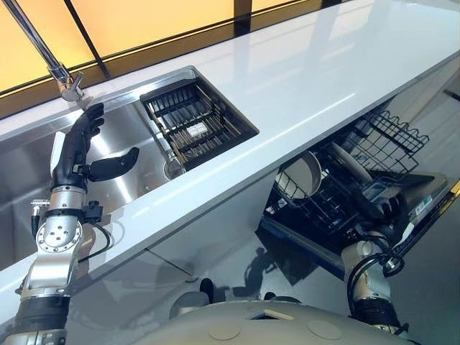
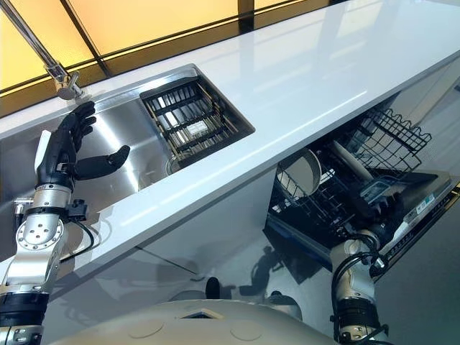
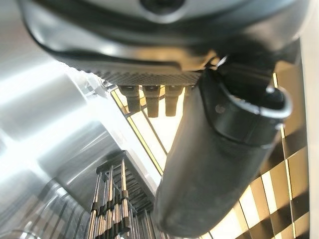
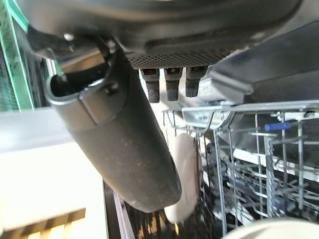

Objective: Pick up plates and place into dishwasher.

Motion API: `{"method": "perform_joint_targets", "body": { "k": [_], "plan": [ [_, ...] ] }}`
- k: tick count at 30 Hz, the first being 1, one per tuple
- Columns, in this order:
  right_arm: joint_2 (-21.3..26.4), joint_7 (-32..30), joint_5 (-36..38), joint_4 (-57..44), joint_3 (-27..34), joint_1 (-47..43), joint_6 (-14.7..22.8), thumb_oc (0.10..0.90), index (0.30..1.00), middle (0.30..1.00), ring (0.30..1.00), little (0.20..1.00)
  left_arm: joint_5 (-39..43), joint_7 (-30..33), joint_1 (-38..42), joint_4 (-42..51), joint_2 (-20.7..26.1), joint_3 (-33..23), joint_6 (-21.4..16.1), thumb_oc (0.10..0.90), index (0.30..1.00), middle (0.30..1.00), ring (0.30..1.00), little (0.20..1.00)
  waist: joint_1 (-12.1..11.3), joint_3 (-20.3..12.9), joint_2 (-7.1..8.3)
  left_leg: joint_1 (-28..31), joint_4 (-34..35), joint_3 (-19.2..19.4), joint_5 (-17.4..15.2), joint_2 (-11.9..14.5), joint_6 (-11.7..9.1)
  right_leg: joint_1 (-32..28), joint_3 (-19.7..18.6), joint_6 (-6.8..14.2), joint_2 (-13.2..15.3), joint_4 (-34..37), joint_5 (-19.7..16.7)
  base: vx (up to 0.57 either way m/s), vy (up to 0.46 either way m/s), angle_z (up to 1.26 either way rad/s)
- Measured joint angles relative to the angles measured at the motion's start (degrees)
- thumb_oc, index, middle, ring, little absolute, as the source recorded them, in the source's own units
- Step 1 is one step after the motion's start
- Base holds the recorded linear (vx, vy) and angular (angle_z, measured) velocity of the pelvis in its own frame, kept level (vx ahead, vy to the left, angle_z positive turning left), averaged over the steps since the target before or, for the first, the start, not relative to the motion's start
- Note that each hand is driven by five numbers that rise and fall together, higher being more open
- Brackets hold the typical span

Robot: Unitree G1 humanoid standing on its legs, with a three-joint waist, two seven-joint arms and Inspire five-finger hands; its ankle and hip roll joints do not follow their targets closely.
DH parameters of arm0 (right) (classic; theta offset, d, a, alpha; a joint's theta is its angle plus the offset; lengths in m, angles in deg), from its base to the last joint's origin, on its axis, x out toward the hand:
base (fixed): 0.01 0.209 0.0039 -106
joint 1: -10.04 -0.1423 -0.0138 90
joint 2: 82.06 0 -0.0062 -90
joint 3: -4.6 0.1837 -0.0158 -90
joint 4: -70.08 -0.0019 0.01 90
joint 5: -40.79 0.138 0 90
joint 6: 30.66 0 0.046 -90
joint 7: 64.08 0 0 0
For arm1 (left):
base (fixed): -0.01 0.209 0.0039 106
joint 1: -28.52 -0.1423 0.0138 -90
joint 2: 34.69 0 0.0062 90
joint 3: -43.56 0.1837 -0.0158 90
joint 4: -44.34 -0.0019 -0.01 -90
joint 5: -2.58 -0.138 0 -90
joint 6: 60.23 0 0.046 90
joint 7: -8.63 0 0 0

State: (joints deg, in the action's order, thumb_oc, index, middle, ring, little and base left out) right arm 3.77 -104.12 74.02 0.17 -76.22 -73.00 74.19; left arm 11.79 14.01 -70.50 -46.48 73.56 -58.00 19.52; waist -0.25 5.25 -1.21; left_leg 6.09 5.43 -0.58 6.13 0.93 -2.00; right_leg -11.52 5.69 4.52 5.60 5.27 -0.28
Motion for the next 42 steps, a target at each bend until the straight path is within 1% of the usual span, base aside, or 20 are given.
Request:
{"method": "perform_joint_targets", "body": {
  "k": [4, 9, 10, 14, 15, 17, 18, 20, 23, 25, 27, 31, 33, 34, 36, 37, 40, 42],
  "plan": [
    [0.36, 0.37, -0.18, 6.41, -0.59, -0.65, 0.46, 0.8, 0.9, 0.9, 0.9, 0.9, 0.56, -0.04, 0.0, -0.52, 0.0, 0.06, 0.0, 0.8, 0.9, 0.9, 0.9, 0.9, -0.58, -0.25, -0.32, -0.42, 0.01, -0.97, 0.1, 0.02, 0.15, -0.17, 1.1, 0.0, -0.06, 0.01, 0.03, 0.08, -0.025, 0.12],
    [0.94, 1.09, 0.16, 16.24, -0.12, -1.67, 0.56, 0.8, 0.9, 0.9, 0.9, 0.9, 0.95, -0.11, 0.0, -0.61, 0.16, 0.07, 0.03, 0.8, 0.9, 0.9, 0.9, 0.9, -2.67, -0.65, -1.15, -0.92, 0.01, -2.1, 0.45, -0.03, 0.18, -0.12, 2.08, 0.0, 0.03, 0.04, 0.03, 0.04, -0.017, 0.13],
    [1.42, 1.87, 1.27, 18.45, -0.1, -2.04, 0.62, 0.8, 0.9, 0.9, 0.9, 0.9, 0.98, -0.1, 0.0, -0.61, 0.23, 0.07, 0.03, 0.8, 0.9, 0.9, 0.9, 0.9, -2.72, -0.76, -1.43, -1.52, 0.02, -2.85, 0.7, -0.09, 0.21, -0.1, 2.9, 0.05, 0.11, 0.03, 0.08, 0.0, -0.004, 0.25],
    [3.88, 3.97, 1.41, 22.07, -0.22, -3.65, 0.47, 0.8, 0.9, 0.9, 0.9, 0.9, 1.77, -0.1, 0.0, -0.61, 0.27, 0.55, 0.09, 0.8, 0.9, 0.9, 0.9, 0.9, -3.41, -0.58, -2.42, -2.43, 0.02, -3.97, 1.03, -0.25, 0.11, 0.15, 4.1, 0.07, 0.18, 0.25, 0.08, 0.0, 0.005, 0.19],
    [4.74, 5.63, 2.35, 23.36, -0.22, -4.24, 0.21, 0.8, 0.9, 0.9, 0.9, 0.9, 1.98, -0.1, 0.0, -0.6, 0.27, 0.67, 0.09, 0.8, 0.9, 0.9, 0.9, 0.9, -3.5, -0.56, -2.67, -2.71, 0.02, -4.13, 1.12, -0.22, 0.04, 0.23, 4.4, 0.05, 0.16, 0.26, 0.1, -0.02, 0.012, 0.18],
    [6.72, 11.37, 7.87, 26.11, 0.21, -5.53, -0.04, 0.8, 0.9, 0.9, 0.9, 0.9, 2.02, -0.1, -0.01, -0.6, 0.27, 0.74, 0.12, 0.8, 0.9, 0.9, 0.9, 0.9, -4.27, -0.09, -3.48, -2.98, 0.02, -4.34, 1.34, -0.16, 0.1, 0.46, 4.7, -0.04, 0.09, 0.26, 0.15, -0.02, 0.02, 0.13],
    [7.49, 13.21, 10.2, 26.68, 0.25, -5.76, -0.08, 0.8, 0.9, 0.9, 0.9, 0.9, 2.03, -0.1, -0.01, -0.6, 0.27, 0.81, 0.12, 0.8, 0.9, 0.9, 0.9, 0.9, -4.48, 0.12, -3.85, -3.18, 0.02, -4.54, 1.44, -0.18, 0.09, 0.51, 4.94, -0.04, 0.09, 0.27, 0.14, -0.03, 0.033, 0.09],
    [8.41, 18.91, 18.1, 28.09, 2.61, -6.35, -0.24, 0.8, 0.9, 0.9, 0.9, 0.9, 2.05, -0.07, 0.0, -0.59, 0.27, 1.02, 0.11, 0.8, 0.9, 0.9, 0.9, 0.9, -4.66, 0.14, -4.53, -4.31, 0.02, -5.35, 1.86, -0.23, 0.03, 1.31, 6.06, 0.04, 0.07, 0.27, 0.07, -0.01, 0.034, 0.17],
    [9.21, 24.03, 24.37, 28.16, 4.03, -6.33, 0.18, 0.8, 0.9, 0.9, 0.9, 0.9, 2.06, -0.01, -0.01, -0.61, 0.28, 2.42, 0.13, 0.8, 0.9, 0.9, 0.9, 0.9, -4.66, 0.74, -4.99, -4.41, 0.0, -5.81, 2.48, -0.33, 0.23, 1.25, 6.51, 0.05, 0.07, 0.29, 0.06, 0.03, 0.028, 0.09],
    [9.41, 27.31, 26.28, 27.79, 3.94, -6.31, 0.28, 0.8, 0.9, 0.9, 0.9, 0.9, 2.06, -0.02, -0.01, -0.6, 0.27, 3.38, 0.19, 0.8, 0.9, 0.9, 0.9, 0.9, -4.5, 0.9, -5.17, -4.36, 0.0, -5.93, 2.6, -0.28, 0.06, 1.22, 6.56, 0.06, 0.02, 0.3, 0.05, 0.02, 0.01, 0.0],
    [9.31, 30.57, 26.14, 27.14, 3.29, -6.3, 0.31, 0.8, 0.9, 0.9, 0.9, 0.9, 2.06, -0.02, -0.01, -0.6, 0.2, 4.03, 0.2, 0.8, 0.9, 0.9, 0.9, 0.9, -4.3, 1.13, -5.6, -4.35, 0.01, -5.95, 2.63, -0.18, -0.01, 1.16, 6.72, 0.07, -0.07, 0.3, 0.05, 0.0, 0.0, 0.0],
    [9.35, 31.78, 22.71, 22.15, 1.12, -6.17, 0.81, 0.8, 0.9, 0.9, 0.9, 0.9, 2.05, 0.01, -0.01, -0.61, -0.54, 5.01, 0.22, 0.8, 0.9, 0.9, 0.9, 0.9, -4.47, 2.38, -7.45, -4.33, 0.0, -6.12, 2.42, -0.02, -0.32, 1.03, 7.17, 0.01, -0.24, 0.3, -0.01, 0.04, 0.018, 0.05],
    [9.58, 32.87, 21.01, 20.01, 0.65, -6.2, 0.84, 0.8, 0.9, 0.9, 0.9, 0.9, 2.04, 0.01, -0.01, -0.61, -1.21, 5.03, 0.22, 0.8, 0.9, 0.9, 0.9, 0.9, -4.83, 2.79, -7.89, -4.32, -0.01, -6.26, 2.47, 0.0, -0.33, 0.96, 7.29, -0.06, -0.29, 0.3, -0.04, 0.04, 0.017, 0.03],
    [9.98, 33.06, 20.27, 19.06, -0.59, -6.2, 0.83, 0.8, 0.9, 0.9, 0.9, 0.9, 2.04, 0.03, -0.01, -0.61, -1.36, 5.03, 0.23, 0.8, 0.9, 0.9, 0.9, 0.9, -5.0, 2.98, -7.95, -4.29, -0.01, -6.26, 2.63, -0.02, -0.21, 0.94, 7.3, -0.07, -0.3, 0.3, -0.05, 0.05, 0.011, 0.01],
    [10.19, 34.28, 19.22, 17.44, -2.14, -6.2, 0.87, 0.8, 0.9, 0.9, 0.9, 0.9, 2.04, 0.04, 0.1, -0.61, -1.73, 5.03, 0.24, 0.8, 0.9, 0.9, 0.9, 0.9, -5.36, 3.17, -7.71, -4.04, -0.05, -6.24, 2.8, -0.07, -0.23, 0.62, 7.35, -0.08, -0.28, 0.3, -0.06, 0.05, 0.01, 0.0],
    [10.27, 35.2, 18.63, 15.84, -3.47, -6.29, 0.3, 0.8, 0.9, 0.9, 0.9, 0.9, 2.02, 0.03, 0.11, -0.61, -2.01, 5.04, 0.31, 0.8, 0.9, 0.9, 0.9, 0.9, -5.57, 3.49, -7.37, -3.52, -0.09, -6.22, 2.81, -0.16, -0.24, 0.11, 7.44, -0.07, -0.23, 0.32, -0.04, 0.05, 0.015, -0.03],
    [9.99, 35.64, 16.88, 13.42, -5.99, -7.5, 0.12, 0.8, 0.9, 0.9, 0.9, 0.9, 2.01, 0.03, 0.46, -0.61, -2.16, 5.18, 0.47, 0.8, 0.9, 0.9, 0.9, 0.9, -6.35, 4.18, -6.42, -3.1, -0.09, -6.34, 2.76, -0.24, -0.26, -0.33, 7.76, -0.08, -0.22, 0.33, 0.0, 0.06, 0.019, 0.0],
    [9.98, 39.44, 13.91, 9.69, -8.24, -9.5, 0.13, 0.8, 0.9, 0.9, 0.9, 0.9, 2.0, 0.03, 0.64, -0.61, -2.17, 5.19, 1.11, 0.8, 0.9, 0.9, 0.9, 0.9, -6.68, 4.58, -5.61, -2.31, -0.03, -6.39, 2.71, -0.26, -0.3, -1.25, 7.82, -0.1, -0.27, 0.34, 0.06, 0.06, 0.011, 0.01]
  ]
}}
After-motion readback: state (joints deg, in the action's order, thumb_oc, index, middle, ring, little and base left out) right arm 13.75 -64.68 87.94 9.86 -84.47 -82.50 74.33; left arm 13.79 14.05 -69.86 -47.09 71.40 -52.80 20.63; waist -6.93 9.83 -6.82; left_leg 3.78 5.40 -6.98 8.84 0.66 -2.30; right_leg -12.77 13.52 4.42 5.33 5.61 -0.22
